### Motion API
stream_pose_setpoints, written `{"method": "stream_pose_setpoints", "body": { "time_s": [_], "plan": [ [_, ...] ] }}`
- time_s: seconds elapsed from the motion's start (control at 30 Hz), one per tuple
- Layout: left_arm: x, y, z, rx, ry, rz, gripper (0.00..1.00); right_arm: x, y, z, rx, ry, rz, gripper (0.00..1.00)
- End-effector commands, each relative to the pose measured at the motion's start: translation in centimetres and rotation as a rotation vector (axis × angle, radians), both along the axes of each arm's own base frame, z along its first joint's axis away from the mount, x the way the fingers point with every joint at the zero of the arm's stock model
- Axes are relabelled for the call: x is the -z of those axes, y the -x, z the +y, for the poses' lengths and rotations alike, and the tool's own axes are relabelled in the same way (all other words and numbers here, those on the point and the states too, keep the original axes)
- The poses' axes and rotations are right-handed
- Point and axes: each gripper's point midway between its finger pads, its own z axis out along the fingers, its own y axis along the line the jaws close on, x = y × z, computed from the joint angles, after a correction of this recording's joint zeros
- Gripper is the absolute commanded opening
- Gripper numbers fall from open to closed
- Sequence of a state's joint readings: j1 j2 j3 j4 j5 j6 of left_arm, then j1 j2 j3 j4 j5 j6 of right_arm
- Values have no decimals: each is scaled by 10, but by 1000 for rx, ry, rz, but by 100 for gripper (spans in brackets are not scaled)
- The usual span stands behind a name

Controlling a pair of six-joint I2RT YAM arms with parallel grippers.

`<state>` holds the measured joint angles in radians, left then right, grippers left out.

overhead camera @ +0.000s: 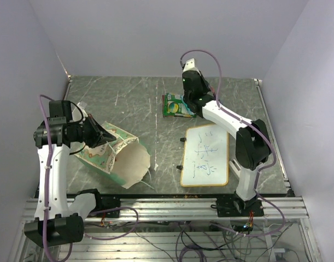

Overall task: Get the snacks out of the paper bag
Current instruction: Place the snack at the center of the board.

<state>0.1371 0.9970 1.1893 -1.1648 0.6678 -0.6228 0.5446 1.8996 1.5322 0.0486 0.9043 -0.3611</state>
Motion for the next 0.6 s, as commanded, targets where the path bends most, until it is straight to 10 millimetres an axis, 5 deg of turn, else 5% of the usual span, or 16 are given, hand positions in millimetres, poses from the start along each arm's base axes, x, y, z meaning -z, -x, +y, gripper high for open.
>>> {"method": "stream_pose_setpoints", "body": {
  "time_s": [0.0,0.57],
  "plan": [
    [-11,1,-3,56,-1,-28,7,-8,-9,-3,38,3,-51,0],
    [-10,6,-5,69,2,-27,7,29,1,54,-36,-39,51,0]
  ]
}}
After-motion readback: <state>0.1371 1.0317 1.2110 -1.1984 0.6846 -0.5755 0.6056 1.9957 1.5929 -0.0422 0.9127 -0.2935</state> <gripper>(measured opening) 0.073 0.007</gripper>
